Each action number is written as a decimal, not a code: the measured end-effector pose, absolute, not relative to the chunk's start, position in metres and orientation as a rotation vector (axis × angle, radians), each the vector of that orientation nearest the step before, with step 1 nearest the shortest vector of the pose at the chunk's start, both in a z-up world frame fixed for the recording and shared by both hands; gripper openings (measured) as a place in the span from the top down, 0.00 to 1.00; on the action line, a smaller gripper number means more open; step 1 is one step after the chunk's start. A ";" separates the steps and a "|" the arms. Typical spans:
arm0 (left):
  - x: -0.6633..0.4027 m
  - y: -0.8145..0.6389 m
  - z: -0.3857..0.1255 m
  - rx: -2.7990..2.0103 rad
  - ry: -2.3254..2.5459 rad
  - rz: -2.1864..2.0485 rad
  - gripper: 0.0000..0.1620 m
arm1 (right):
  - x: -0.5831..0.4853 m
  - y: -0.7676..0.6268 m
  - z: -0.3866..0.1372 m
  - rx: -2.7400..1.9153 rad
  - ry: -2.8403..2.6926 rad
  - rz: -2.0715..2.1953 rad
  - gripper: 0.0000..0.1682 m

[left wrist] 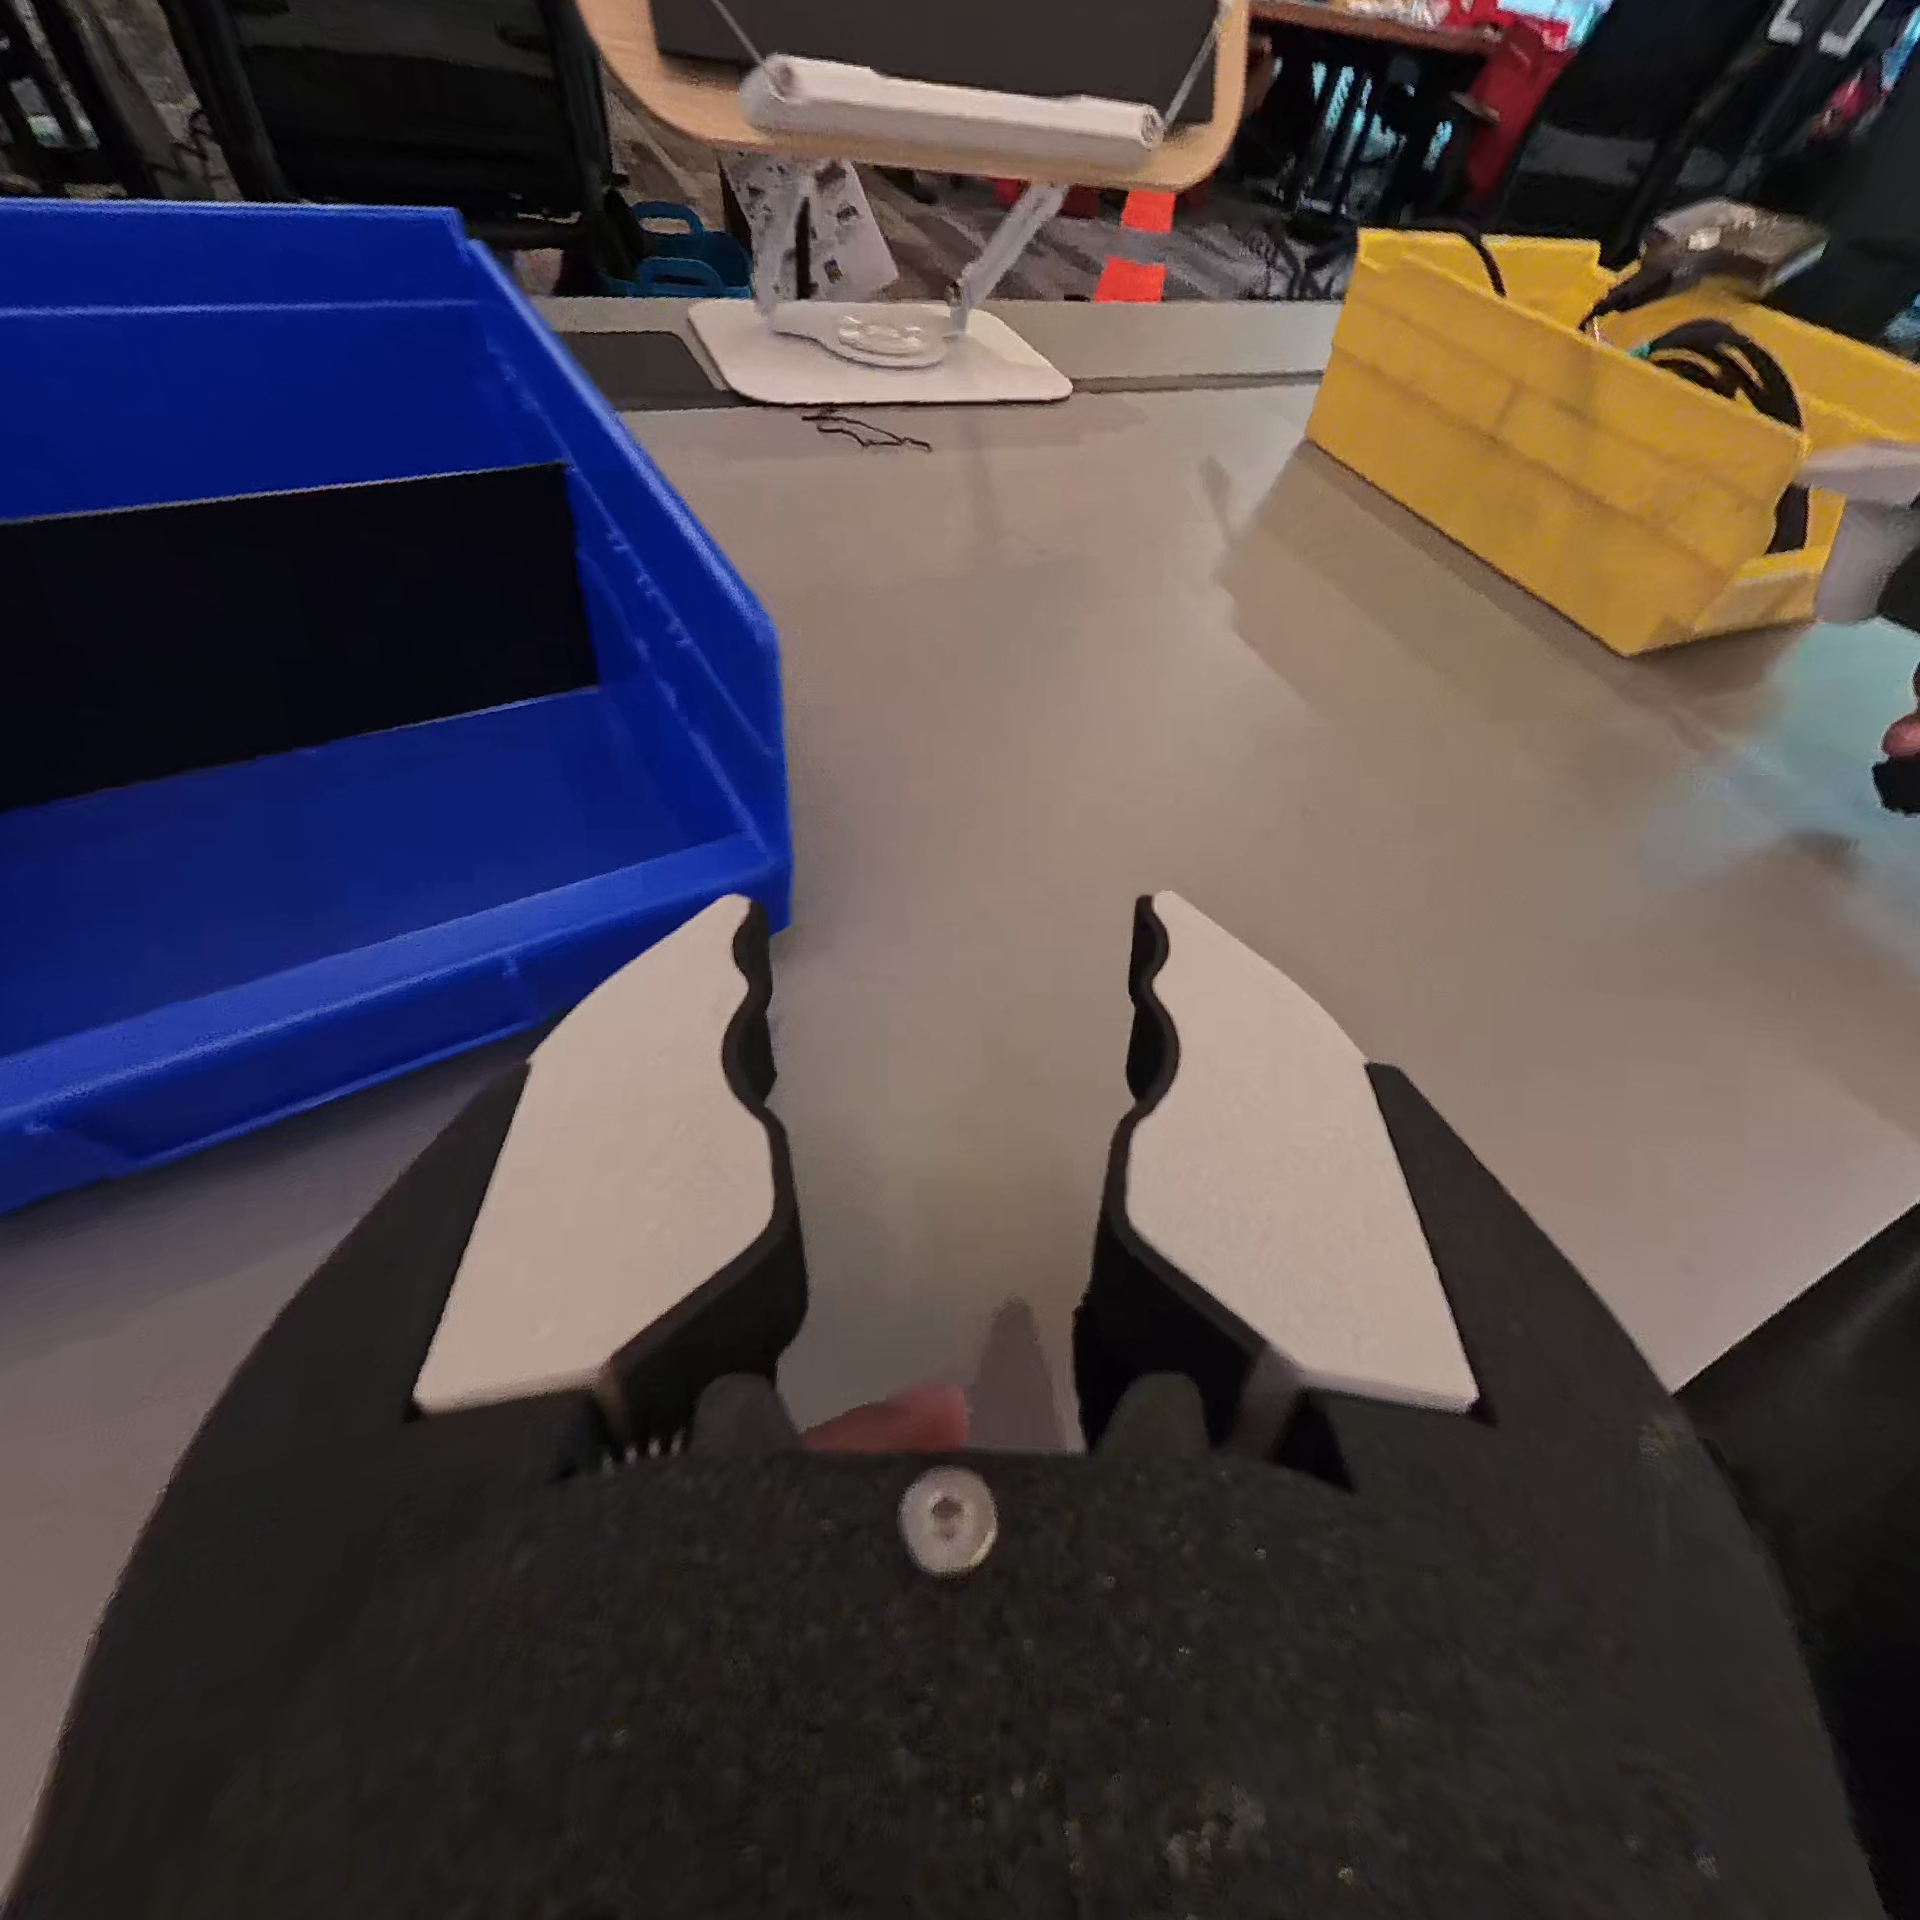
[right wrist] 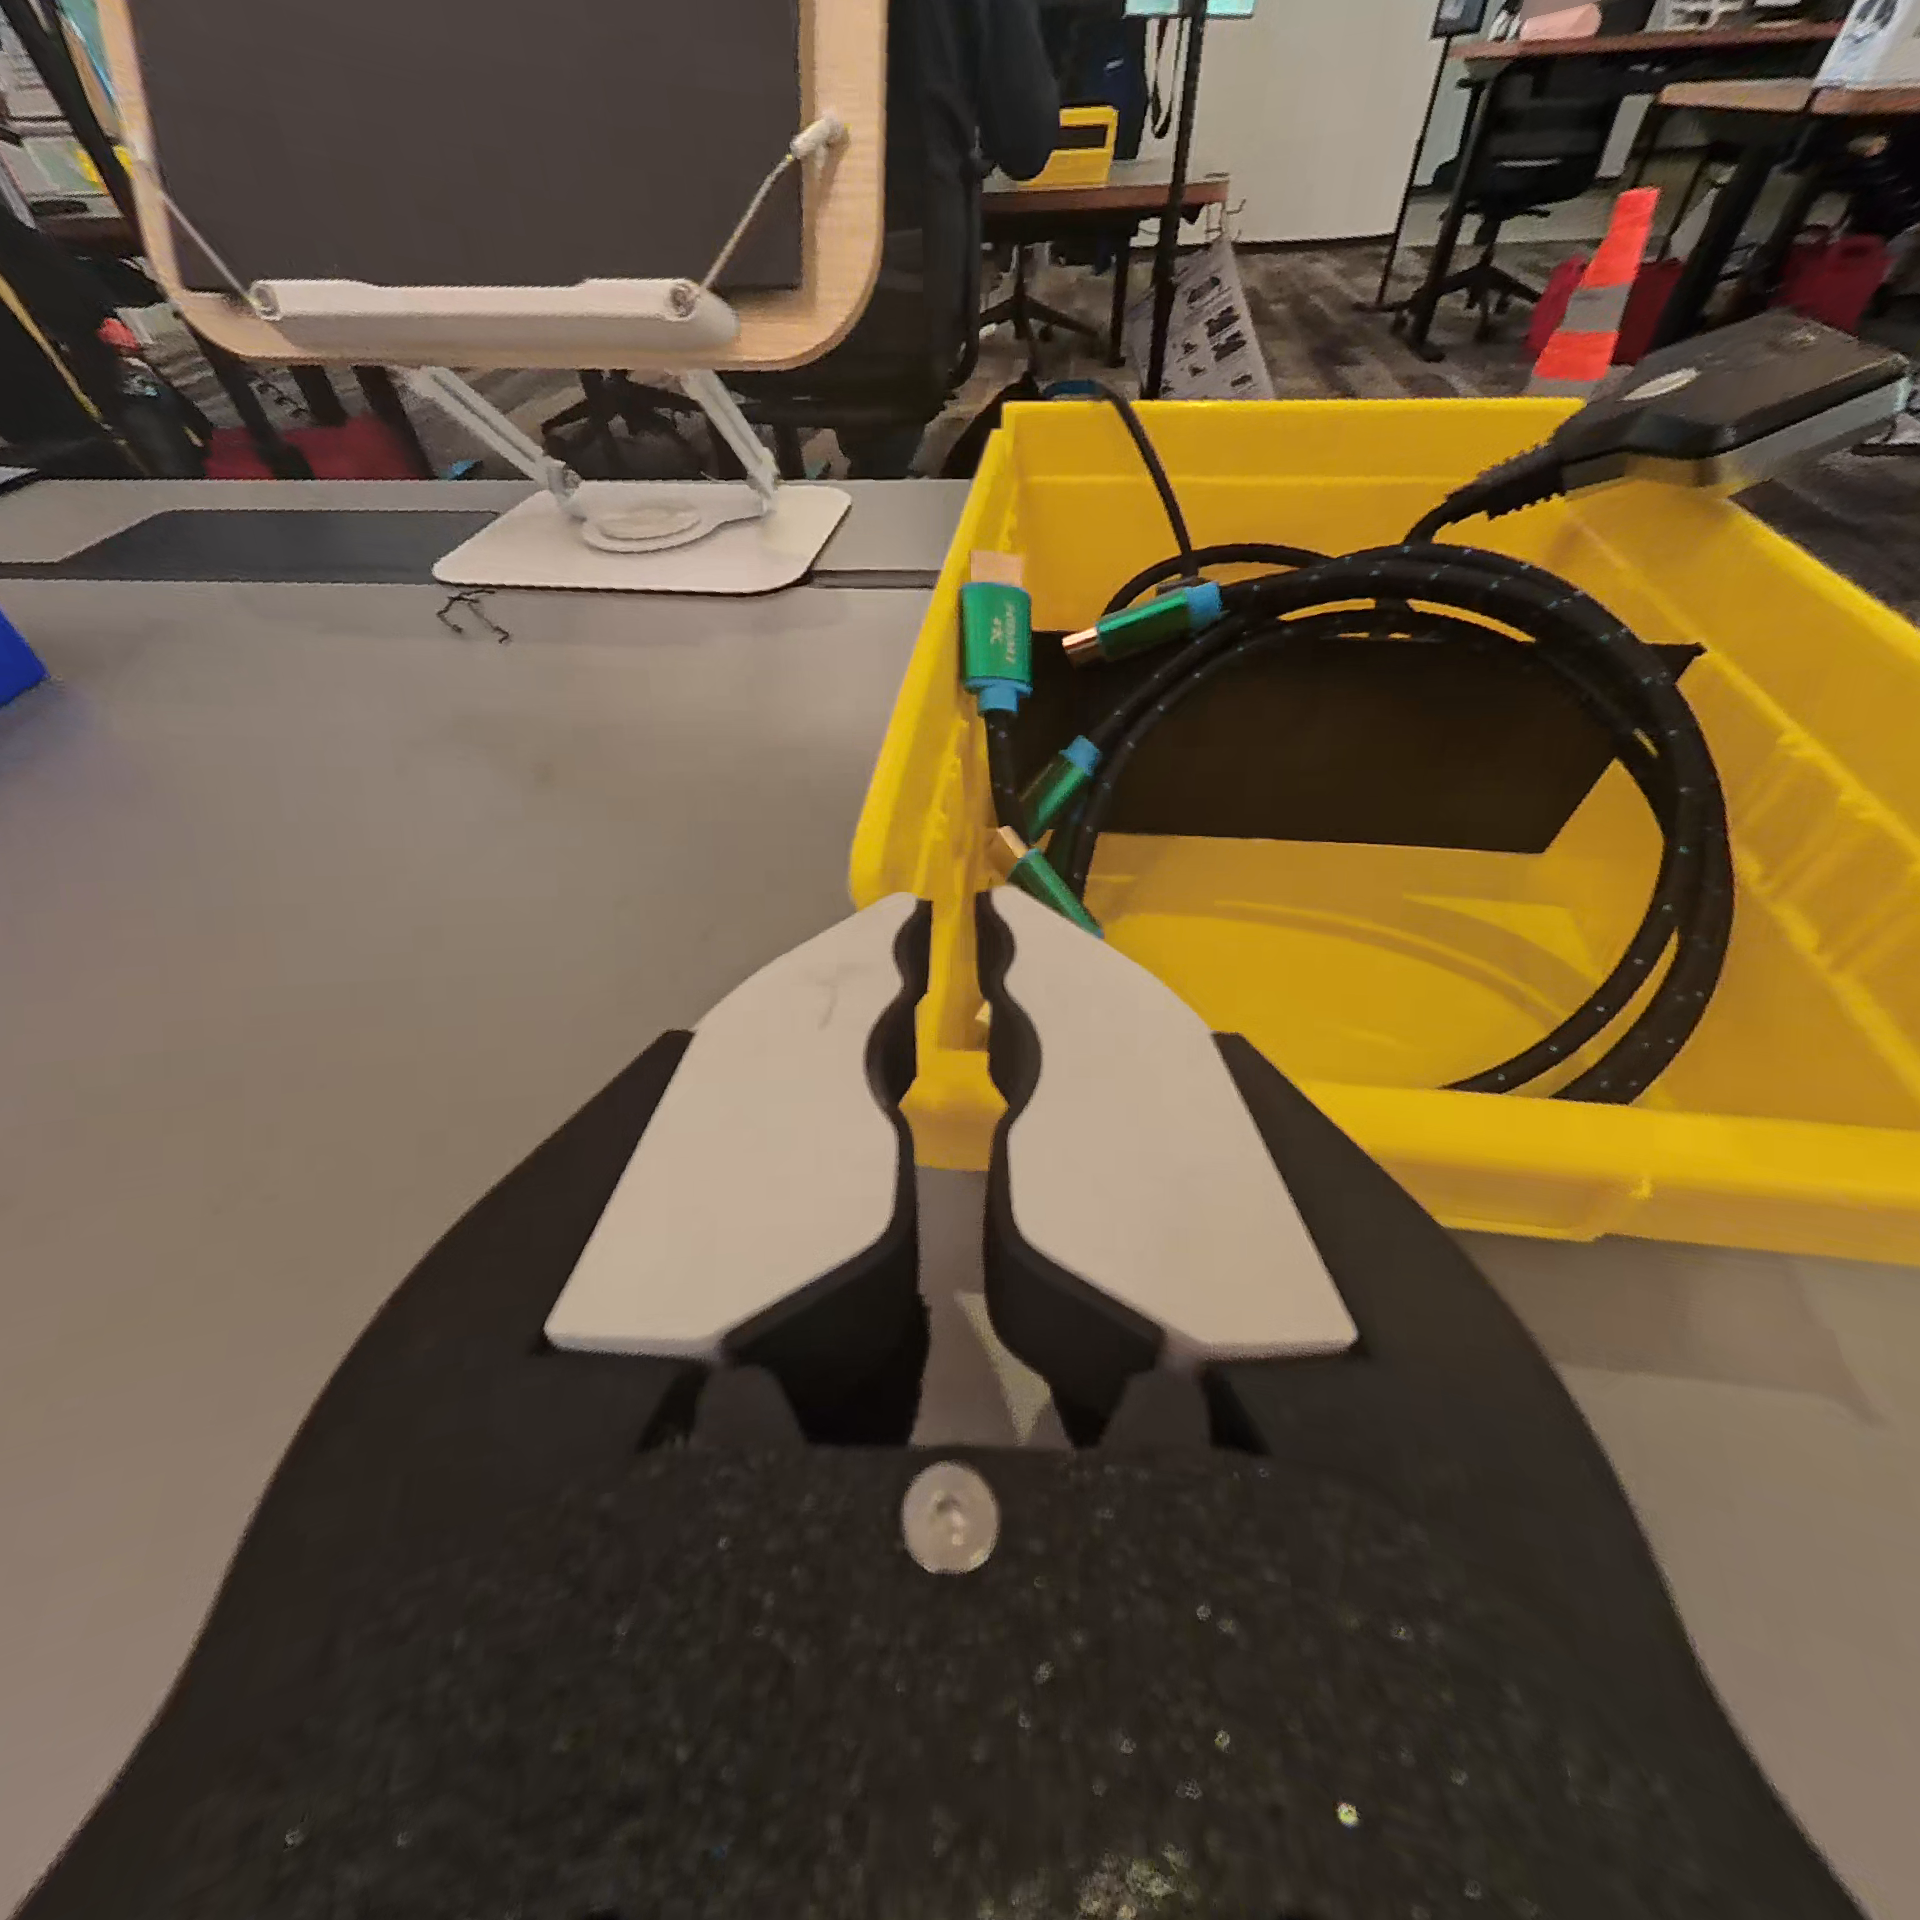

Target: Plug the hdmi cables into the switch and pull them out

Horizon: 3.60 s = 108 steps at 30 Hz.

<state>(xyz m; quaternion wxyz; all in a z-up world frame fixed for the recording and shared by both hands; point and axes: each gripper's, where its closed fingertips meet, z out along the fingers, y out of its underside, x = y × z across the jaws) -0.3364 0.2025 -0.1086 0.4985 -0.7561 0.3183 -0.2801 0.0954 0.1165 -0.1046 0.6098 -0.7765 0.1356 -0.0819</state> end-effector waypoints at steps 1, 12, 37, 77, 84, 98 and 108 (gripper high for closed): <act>-0.330 0.201 -0.111 -1.829 0.806 -0.663 0.59 | 0.090 0.118 -0.106 -1.793 0.305 -0.164 1.00; -0.204 0.156 -0.109 -1.780 1.006 -0.951 0.59 | 0.011 0.128 -0.121 -1.934 0.012 -0.060 0.78; 0.084 0.160 -0.118 -1.717 0.943 -0.773 0.65 | 0.237 0.043 -0.111 -1.788 0.552 -0.368 0.68; -0.281 0.262 -0.125 -2.030 0.406 -0.323 0.80 | -0.108 0.197 -0.124 -1.926 0.260 -0.090 0.97; -0.337 0.245 -0.044 -1.736 0.341 -0.332 0.83 | -0.117 0.171 -0.105 -1.912 -0.068 -0.040 0.80; -0.518 0.347 -0.111 -1.963 0.352 -0.225 0.77 | -0.094 0.143 -0.116 -1.932 -0.074 -0.200 0.73; -0.505 0.363 -0.125 -2.005 0.311 -0.341 0.98 | -0.132 0.137 -0.120 -1.931 -0.176 -0.169 0.75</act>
